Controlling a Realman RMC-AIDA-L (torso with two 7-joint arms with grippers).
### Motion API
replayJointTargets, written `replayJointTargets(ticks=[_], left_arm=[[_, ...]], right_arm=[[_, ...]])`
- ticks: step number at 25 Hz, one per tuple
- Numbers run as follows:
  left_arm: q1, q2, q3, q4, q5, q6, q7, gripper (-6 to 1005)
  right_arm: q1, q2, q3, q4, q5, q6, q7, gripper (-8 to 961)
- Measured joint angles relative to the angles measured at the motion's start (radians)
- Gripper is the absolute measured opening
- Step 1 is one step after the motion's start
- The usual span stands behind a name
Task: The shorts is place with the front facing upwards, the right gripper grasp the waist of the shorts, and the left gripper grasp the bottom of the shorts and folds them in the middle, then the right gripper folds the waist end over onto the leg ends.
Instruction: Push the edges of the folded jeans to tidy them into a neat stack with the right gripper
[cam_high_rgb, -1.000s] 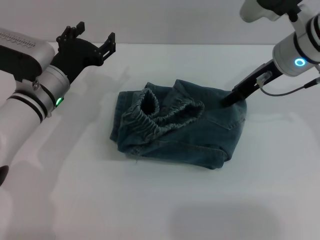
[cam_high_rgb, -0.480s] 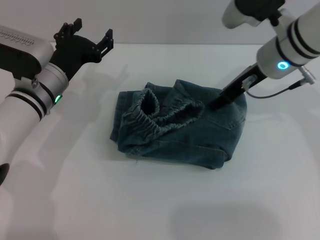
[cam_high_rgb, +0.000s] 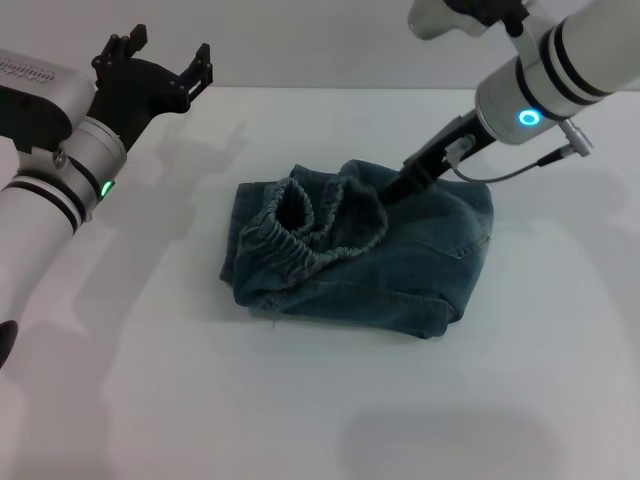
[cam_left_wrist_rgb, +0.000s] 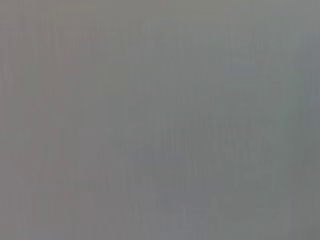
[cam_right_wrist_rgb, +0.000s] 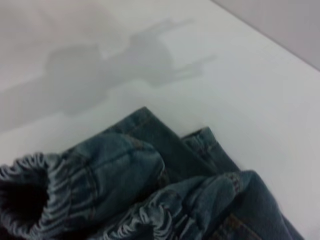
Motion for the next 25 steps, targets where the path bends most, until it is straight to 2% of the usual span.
replayJointTargets(ticks=[13,16,20,24,25], left_arm=[[0.003,0.000,-0.020,0.000,0.000,0.002,0.026,766],[0.009,0.003,-0.065,0.001,0.000,0.019,0.039,765],[0.011,0.018,-0.093,0.003,0.004,0.040,0.046,763],[0.015,0.045,-0.070,-0.009,0.031,0.045,0.000,761],[0.015,0.048,-0.068,-0.009,0.046,0.047,-0.016,761]], right_arm=[[0.053,-0.003,-0.007,-0.003,0.106,0.069,-0.015,616],[0.051,-0.004,0.000,-0.006,0.110,0.071,-0.015,617],[0.030,-0.007,0.002,-0.043,0.114,0.068,-0.014,617],[-0.052,-0.008,0.058,-0.124,0.115,0.148,-0.006,617],[-0.052,-0.008,0.058,-0.124,0.115,0.148,-0.006,617]])
